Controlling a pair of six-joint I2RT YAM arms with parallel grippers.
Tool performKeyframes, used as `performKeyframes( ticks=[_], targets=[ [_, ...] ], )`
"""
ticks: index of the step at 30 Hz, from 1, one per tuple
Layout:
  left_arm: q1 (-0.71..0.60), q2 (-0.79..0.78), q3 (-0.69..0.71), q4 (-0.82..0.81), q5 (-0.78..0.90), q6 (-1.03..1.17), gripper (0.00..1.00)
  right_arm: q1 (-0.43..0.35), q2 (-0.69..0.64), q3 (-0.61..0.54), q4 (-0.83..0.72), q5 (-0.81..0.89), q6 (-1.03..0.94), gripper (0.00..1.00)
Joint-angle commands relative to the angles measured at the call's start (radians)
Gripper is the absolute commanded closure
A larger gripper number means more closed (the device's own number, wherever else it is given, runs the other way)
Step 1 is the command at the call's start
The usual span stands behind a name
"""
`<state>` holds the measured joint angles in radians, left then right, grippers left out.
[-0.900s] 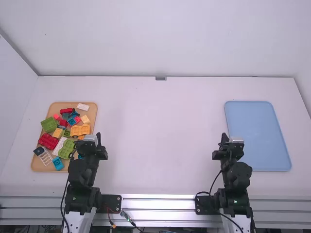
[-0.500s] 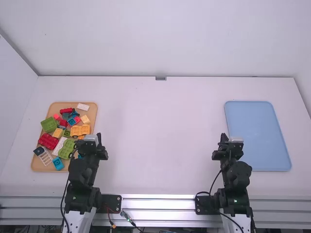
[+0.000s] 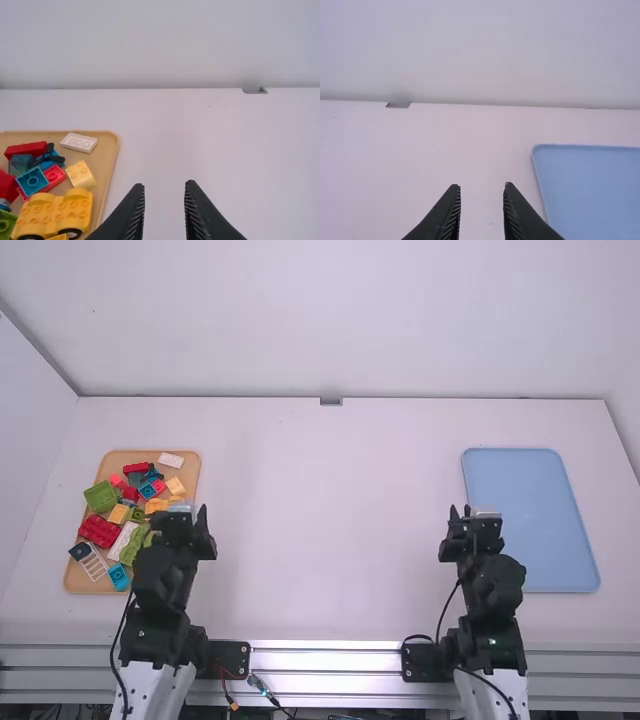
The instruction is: Assemble lego blocks to make yellow taxi
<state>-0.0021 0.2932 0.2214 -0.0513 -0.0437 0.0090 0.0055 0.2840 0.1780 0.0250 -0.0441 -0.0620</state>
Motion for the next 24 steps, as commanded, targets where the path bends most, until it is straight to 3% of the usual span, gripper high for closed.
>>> performKeyframes(
  ticks=[1, 12, 24],
  targets=[
    [-0.008, 0.06, 0.068, -0.007, -0.025, 0.033, 0.72, 0.012, 0.053, 0.065, 0.008, -0.017, -0.035, 0.72],
    [-0.017, 0.356, 0.279, -0.041, -0.078, 0.048, 0.51, 0.063, 0.31, 0.245, 0.027, -0.06, -0.142, 0.51],
    [-0.025, 0.669, 0.519, -0.114, -0.144, -0.279, 0.27, 0.054, 0.598, 0.447, 0.047, -0.109, -0.133, 0.28]
  ],
)
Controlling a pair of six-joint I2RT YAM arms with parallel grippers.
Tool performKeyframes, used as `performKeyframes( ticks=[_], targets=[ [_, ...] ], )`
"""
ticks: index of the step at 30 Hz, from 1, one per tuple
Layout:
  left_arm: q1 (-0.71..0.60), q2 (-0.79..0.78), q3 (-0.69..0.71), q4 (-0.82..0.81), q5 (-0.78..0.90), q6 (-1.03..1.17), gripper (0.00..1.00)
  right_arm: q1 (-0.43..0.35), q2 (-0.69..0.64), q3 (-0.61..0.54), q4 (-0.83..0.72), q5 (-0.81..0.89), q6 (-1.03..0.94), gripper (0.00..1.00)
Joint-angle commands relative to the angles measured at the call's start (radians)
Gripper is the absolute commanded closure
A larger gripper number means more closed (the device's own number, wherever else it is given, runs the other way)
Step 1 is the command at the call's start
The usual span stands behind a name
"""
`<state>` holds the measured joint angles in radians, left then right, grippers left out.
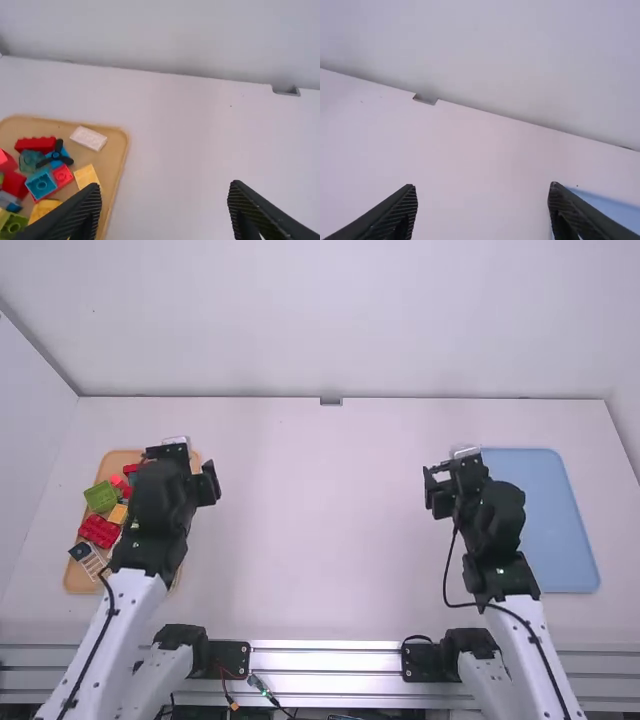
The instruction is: Assemble lego blocks to make yellow taxi
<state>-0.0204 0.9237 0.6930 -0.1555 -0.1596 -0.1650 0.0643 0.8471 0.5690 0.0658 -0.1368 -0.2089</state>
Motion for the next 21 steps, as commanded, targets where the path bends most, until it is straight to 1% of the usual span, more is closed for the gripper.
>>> performKeyframes(
  ticks=[1, 3, 5, 7, 8, 10, 11, 12, 13, 16, 17, 19, 21],
  targets=[
    [-0.005, 0.054, 0.059, -0.016, -0.031, -0.118, 0.26, -0.005, 0.048, 0.065, 0.007, -0.019, 0.016, 0.27],
    [0.017, 0.124, 0.107, -0.03, -0.041, -0.189, 0.22, -0.003, 0.105, 0.105, 0.011, -0.029, 0.004, 0.22],
    [0.035, 0.164, 0.134, -0.037, -0.046, -0.224, 0.19, 0.0, 0.133, 0.125, 0.014, -0.034, -0.002, 0.19],
    [0.075, 0.23, 0.189, -0.08, -0.045, -0.254, 0.16, 0.012, 0.176, 0.155, 0.019, -0.041, -0.011, 0.16],
    [0.083, 0.239, 0.198, -0.088, -0.041, -0.257, 0.15, 0.014, 0.18, 0.158, 0.019, -0.041, -0.012, 0.16],
    [0.134, 0.315, 0.27, -0.151, 0.007, -0.271, 0.12, 0.028, 0.215, 0.182, 0.023, -0.048, -0.02, 0.13],
    [0.179, 0.386, 0.335, -0.195, 0.058, -0.283, 0.1, 0.038, 0.243, 0.202, 0.025, -0.052, -0.026, 0.1],
    [0.188, 0.4, 0.347, -0.205, 0.067, -0.285, 0.1, 0.04, 0.246, 0.204, 0.025, -0.053, -0.027, 0.1],
    [0.22, 0.464, 0.404, -0.253, 0.09, -0.309, 0.08, 0.046, 0.265, 0.218, 0.026, -0.056, -0.036, 0.09],
    [0.265, 0.57, 0.497, -0.343, 0.094, -0.363, 0.06, 0.057, 0.295, 0.238, 0.026, -0.061, -0.069, 0.06],
    [0.291, 0.64, 0.552, -0.391, 0.091, -0.414, 0.04, 0.064, 0.311, 0.249, 0.027, -0.063, -0.076, 0.05],
    [0.311, 0.7, 0.59, -0.419, 0.091, -0.47, 0.04, 0.065, 0.323, 0.258, 0.029, -0.066, -0.079, 0.04],
    [0.336, 0.78, 0.624, -0.454, 0.092, -0.575, 0.02, 0.064, 0.34, 0.27, 0.031, -0.069, -0.083, 0.02]
  ],
)
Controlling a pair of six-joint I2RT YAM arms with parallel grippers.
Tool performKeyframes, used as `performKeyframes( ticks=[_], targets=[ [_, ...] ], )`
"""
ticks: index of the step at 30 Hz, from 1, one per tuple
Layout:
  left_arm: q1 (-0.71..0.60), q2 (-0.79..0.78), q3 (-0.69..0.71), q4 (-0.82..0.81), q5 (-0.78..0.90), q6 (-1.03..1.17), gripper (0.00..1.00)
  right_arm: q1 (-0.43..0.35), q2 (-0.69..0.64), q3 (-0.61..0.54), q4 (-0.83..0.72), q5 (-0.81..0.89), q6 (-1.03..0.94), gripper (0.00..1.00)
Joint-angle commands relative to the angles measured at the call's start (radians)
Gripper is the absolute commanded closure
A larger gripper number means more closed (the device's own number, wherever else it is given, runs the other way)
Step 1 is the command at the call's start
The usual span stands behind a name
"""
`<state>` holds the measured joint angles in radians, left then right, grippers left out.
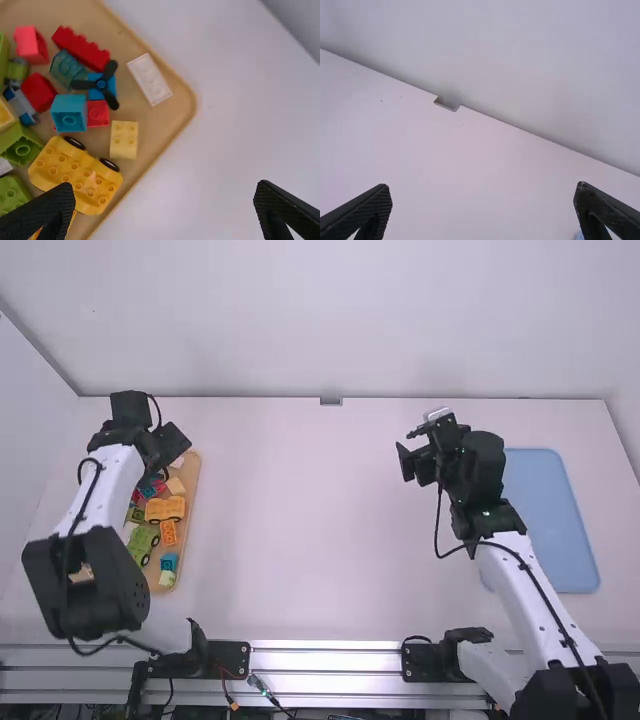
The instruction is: Assemble lego blocks to make yellow taxi
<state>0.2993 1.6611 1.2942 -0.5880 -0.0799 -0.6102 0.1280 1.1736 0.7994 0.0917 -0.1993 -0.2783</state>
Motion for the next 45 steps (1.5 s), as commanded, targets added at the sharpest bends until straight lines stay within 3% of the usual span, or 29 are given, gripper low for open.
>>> performKeyframes(
  ticks=[1, 8, 23, 28, 45],
  targets=[
    [0.025, 0.072, 0.03, -0.042, 0.01, -0.185, 0.02, -0.004, 0.019, 0.044, 0.007, -0.008, -0.013, 0.02],
    [0.032, 0.124, 0.036, -0.158, 0.013, -0.443, 0.01, -0.019, 0.031, 0.052, 0.006, -0.009, -0.006, 0.01],
    [0.031, 0.124, 0.016, -0.241, -0.052, -0.534, 0.05, 0.025, 0.031, 0.052, 0.042, -0.006, -0.006, 0.01],
    [0.036, 0.125, -0.048, -0.167, -0.024, -0.553, 0.18, 0.023, 0.031, 0.052, 0.041, -0.006, -0.006, 0.01],
    [0.039, 0.125, -0.211, 0.027, -0.015, -0.579, 0.2, 0.025, 0.031, 0.052, 0.042, -0.006, -0.006, 0.01]
  ],
)
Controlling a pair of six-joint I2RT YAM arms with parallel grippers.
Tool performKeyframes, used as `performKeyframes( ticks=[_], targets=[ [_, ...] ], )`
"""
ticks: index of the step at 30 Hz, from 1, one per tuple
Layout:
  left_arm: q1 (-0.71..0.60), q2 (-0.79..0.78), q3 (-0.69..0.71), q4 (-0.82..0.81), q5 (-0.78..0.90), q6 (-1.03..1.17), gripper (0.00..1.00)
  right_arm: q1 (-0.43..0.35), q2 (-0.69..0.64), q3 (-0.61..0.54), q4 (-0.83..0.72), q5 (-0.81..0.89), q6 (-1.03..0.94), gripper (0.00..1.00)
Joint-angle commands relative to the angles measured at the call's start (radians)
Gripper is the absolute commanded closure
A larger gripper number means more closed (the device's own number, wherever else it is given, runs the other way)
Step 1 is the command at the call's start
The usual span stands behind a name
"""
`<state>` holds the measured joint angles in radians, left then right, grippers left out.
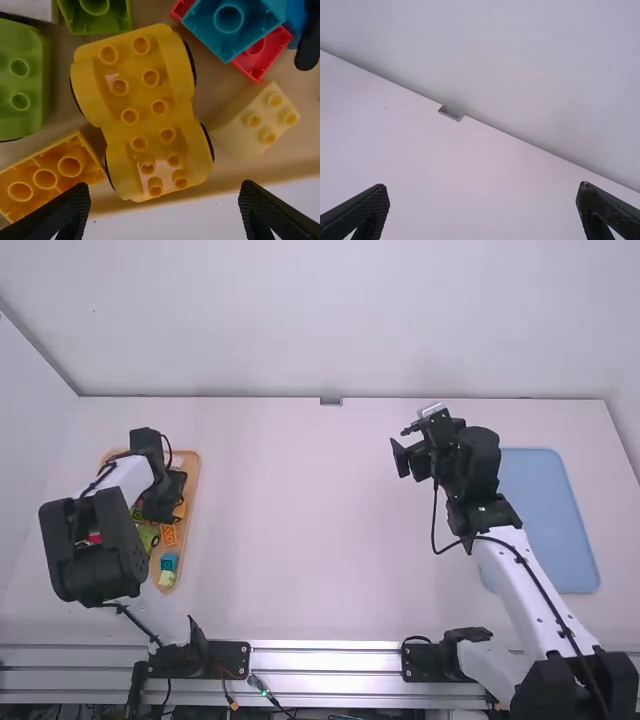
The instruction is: Assemble lego blocks to make yellow taxi
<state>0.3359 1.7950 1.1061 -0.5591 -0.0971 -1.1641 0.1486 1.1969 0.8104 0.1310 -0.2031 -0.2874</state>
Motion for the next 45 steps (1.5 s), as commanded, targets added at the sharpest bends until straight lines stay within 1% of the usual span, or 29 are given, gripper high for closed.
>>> performKeyframes(
  ticks=[1, 4, 7, 9, 11, 15, 28, 32, 38, 42, 45],
  targets=[
    [0.003, -0.009, -0.029, 0.005, 0.001, -0.037, 0.2, 0.004, 0.008, 0.041, 0.003, -0.003, 0.003, 0.01],
    [0.003, -0.009, -0.045, 0.032, 0.0, -0.038, 0.21, 0.002, 0.008, 0.041, 0.002, -0.005, 0.005, 0.01],
    [0.003, -0.009, -0.065, 0.056, 0.0, -0.04, 0.25, 0.003, 0.008, 0.041, 0.003, -0.006, 0.03, 0.01],
    [0.003, -0.009, -0.077, 0.068, 0.0, -0.053, 0.32, 0.002, 0.008, 0.041, 0.003, -0.005, 0.029, 0.01],
    [0.003, -0.009, -0.08, 0.072, 0.003, -0.052, 0.33, 0.002, 0.008, 0.041, 0.003, -0.006, 0.029, 0.01],
    [0.003, -0.009, -0.077, 0.065, 0.001, -0.052, 0.31, 0.002, 0.008, 0.041, 0.003, -0.006, 0.029, 0.01],
    [0.003, -0.009, -0.08, 0.037, -0.055, -0.082, 0.34, 0.002, 0.008, 0.041, 0.003, -0.006, 0.029, 0.01],
    [0.003, -0.009, -0.095, 0.045, -0.092, -0.143, 0.29, 0.002, 0.008, 0.041, 0.003, -0.006, 0.029, 0.01],
    [0.003, -0.009, -0.14, 0.121, -0.04, -0.121, 0.32, 0.004, 0.008, 0.041, 0.003, -0.006, 0.029, 0.01],
    [0.003, -0.009, -0.158, 0.15, -0.024, -0.122, 0.39, 0.002, 0.008, 0.041, 0.011, -0.006, 0.029, 0.01],
    [0.003, -0.009, -0.149, 0.145, -0.037, -0.122, 0.38, 0.002, 0.008, 0.041, 0.015, -0.005, 0.029, 0.01]
  ],
)
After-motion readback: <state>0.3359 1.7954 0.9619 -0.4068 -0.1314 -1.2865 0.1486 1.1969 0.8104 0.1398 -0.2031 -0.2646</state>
